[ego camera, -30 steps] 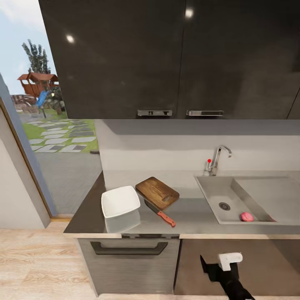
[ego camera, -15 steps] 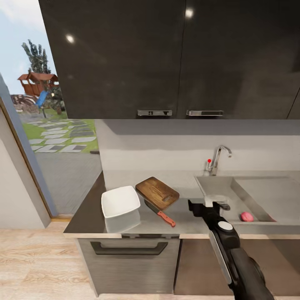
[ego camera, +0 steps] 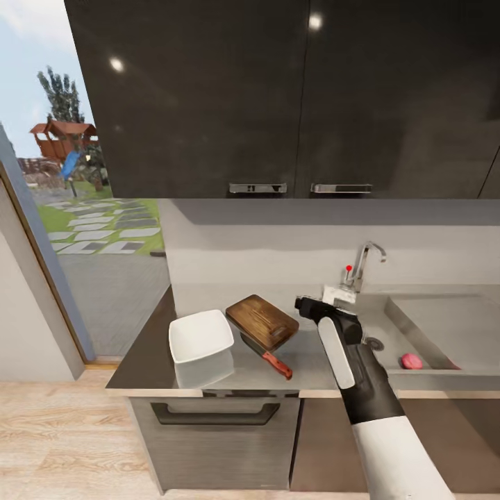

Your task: In the kitchen, take the Vidalia onion out of the sink, dice it on the chopping board with the paring knife, put the diced onion into the bowl on the countertop, then place both the paring knife and the chopping board into the sink.

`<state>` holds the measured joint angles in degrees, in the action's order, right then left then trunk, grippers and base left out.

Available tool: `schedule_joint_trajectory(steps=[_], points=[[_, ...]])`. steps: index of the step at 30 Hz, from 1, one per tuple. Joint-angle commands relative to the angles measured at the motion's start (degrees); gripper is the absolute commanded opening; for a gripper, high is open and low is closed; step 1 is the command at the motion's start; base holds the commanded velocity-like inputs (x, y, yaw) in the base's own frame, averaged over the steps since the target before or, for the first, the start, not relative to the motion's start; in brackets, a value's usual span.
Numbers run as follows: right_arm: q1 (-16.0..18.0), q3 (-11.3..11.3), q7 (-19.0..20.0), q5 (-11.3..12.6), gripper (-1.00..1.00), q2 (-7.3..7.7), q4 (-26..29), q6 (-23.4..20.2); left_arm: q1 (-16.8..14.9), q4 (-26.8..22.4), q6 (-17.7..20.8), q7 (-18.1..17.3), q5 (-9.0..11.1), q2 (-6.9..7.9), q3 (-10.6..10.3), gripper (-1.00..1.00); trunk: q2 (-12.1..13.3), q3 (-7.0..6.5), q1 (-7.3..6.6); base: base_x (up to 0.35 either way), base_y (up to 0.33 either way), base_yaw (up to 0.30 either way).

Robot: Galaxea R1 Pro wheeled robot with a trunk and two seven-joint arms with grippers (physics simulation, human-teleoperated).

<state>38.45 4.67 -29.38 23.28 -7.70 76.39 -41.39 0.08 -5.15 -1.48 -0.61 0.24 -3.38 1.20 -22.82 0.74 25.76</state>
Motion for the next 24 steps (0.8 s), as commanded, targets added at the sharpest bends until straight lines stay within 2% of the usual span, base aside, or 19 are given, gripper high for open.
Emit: schedule_joint_trajectory(steps=[1, 2, 3, 6, 7, 8, 10, 11, 12, 14, 16, 17, 19, 24], points=[[0.53, 0.07, -5.48, 6.1, 1.0, -0.01, -2.02, -0.06, 0.01, -0.08, -0.11, -0.08, 0.02, -0.02, 0.12, 1.0, -0.09, 0.08, 0.03, 0.0, 0.0, 0.0], [0.63, 0.07, -7.02, 7.64, 1.0, -0.02, -2.55, -0.07, 0.01, -0.09, -0.11, -0.08, 0.02, -0.03, 0.12, 1.0, -0.09, 0.08, 0.03, 0.0, 0.0, 0.0], [0.77, 0.07, -10.03, 10.25, 1.0, -0.02, -3.41, -0.05, 0.01, -0.1, -0.11, -0.09, 0.02, -0.02, 0.12, 1.0, -0.09, 0.08, 0.03, 0.0, 0.0, 0.0], [0.93, 0.07, -15.44, 14.49, 1.0, -0.02, -4.36, -0.02, 0.01, -0.11, -0.11, -0.09, 0.02, -0.03, 0.12, 1.0, -0.09, 0.08, 0.03, 0.0, 0.0, 0.0], [1.8, 0.0, -21.19, 19.11, 1.0, 0.01, -4.86, -0.02, 0.01, -0.14, -0.11, -0.09, 0.02, -0.01, 0.08, 1.0, -0.09, 0.08, 0.03, 0.0, 0.0, 0.0], [2.97, -0.11, -28.15, 22.72, 1.0, -0.02, -5.01, 0.07, 0.01, -0.65, -0.11, -0.06, 0.02, -0.03, 0.09, 1.0, -0.09, 0.08, 0.03, 0.0, 0.0, 0.0], [3.52, -0.14, -37.21, 27.79, 1.0, -0.03, -5.03, 0.34, 0.01, -1.46, -0.11, -0.07, 0.02, 0.0, 0.11, 1.0, -0.09, 0.08, 0.03, 0.0, 0.0, 0.0], [3.69, -0.13, -40.56, 31.29, 1.0, -0.03, -5.03, 0.71, 0.01, -1.67, -0.11, -0.04, 0.02, 0.02, 0.11, 1.0, -0.09, 0.08, 0.03, 0.0, 0.0, 0.0], [3.75, -0.12, -41.78, 33.18, 1.0, -0.03, -5.03, 0.97, 0.01, -1.77, -0.11, -0.04, 0.02, 0.02, 0.11, 1.0, -0.09, 0.08, 0.03, 0.0, 0.0, 0.0], [3.9, -0.06, -44.83, 40.02, 1.0, -0.02, -5.03, 1.99, 0.01, -1.99, -0.11, -0.02, 0.02, 0.04, 0.12, 1.0, -0.09, 0.08, 0.03, 0.0, 0.0, 0.0], [3.95, -0.01, -46.58, 43.19, 1.0, -0.02, -5.03, 2.39, 0.01, -2.11, -0.11, -0.01, 0.02, 0.01, 0.12, 1.0, -0.09, 0.08, 0.03, 0.0, 0.0, 0.0], [3.96, 0.01, -47.24, 43.89, 1.0, -0.03, -5.03, 2.47, 0.01, -2.13, -0.11, -0.01, 0.02, 0.0, 0.12, 1.0, -0.09, 0.08, 0.03, 0.0, 0.0, 0.0], [3.99, 0.05, -51.07, 46.06, 1.0, -0.01, -5.03, 2.77, 0.01, -2.21, -0.11, -0.01, 0.02, -0.13, 0.12, 1.0, -0.09, 0.08, 0.03, 0.0, 0.0, 0.0], [4.0, 0.1, -52.81, 46.72, 1.0, -0.02, -5.03, 2.91, 0.01, -2.23, -0.11, -0.01, 0.02, -0.2, 0.12, 1.0, -0.09, 0.08, 0.03, 0.004, 0.0, 0.0]])
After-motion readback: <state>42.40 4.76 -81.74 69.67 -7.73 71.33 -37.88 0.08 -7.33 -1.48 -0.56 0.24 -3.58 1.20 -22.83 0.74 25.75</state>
